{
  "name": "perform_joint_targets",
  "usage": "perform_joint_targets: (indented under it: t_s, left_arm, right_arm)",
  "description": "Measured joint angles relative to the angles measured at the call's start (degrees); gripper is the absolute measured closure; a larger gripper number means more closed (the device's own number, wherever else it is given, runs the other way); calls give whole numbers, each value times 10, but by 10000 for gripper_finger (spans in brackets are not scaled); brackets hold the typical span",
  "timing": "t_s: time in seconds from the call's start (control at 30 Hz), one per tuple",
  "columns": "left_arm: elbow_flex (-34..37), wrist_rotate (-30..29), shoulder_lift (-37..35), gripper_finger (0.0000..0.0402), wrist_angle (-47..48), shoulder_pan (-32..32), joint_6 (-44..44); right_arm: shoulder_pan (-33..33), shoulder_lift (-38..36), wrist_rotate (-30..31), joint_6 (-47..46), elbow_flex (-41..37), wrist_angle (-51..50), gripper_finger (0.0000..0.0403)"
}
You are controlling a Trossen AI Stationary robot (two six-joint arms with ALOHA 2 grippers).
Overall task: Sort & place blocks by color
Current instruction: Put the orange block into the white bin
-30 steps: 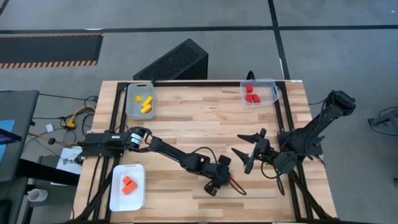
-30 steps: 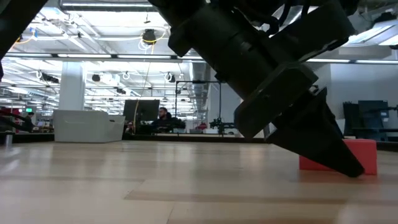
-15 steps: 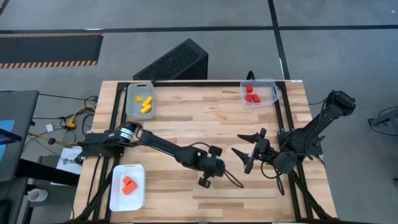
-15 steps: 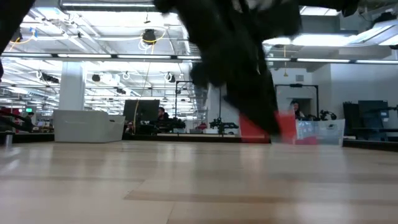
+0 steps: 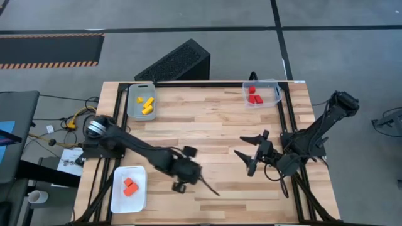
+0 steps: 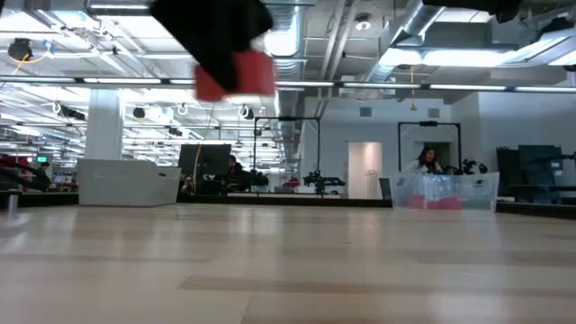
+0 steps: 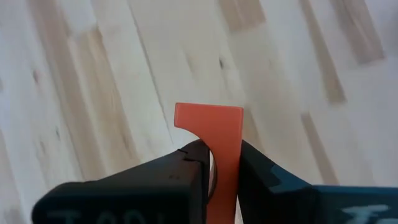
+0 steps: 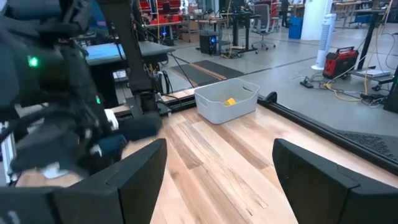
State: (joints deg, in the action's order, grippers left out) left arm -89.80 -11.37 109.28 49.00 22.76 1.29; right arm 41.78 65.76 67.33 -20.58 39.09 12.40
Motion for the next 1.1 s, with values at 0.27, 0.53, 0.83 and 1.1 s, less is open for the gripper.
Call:
perform_joint_targets:
  t_s: [0.27, 0.53, 0.83, 1.1]
  left_arm:
    - [200, -48, -209, 382, -9, 40, 163]
    - [382, -40, -414, 374, 19, 113, 386]
    - [443, -8, -491, 379, 67, 260, 579]
    - [443, -15, -463, 379, 77, 367, 707]
  right_arm:
    - [6, 0, 0, -4, 0, 1, 88]
    - [4, 0, 1, -6, 0, 2, 88]
    - [0, 0, 2, -6, 0, 5, 88]
    - [0, 0, 2, -19, 0, 2, 88]
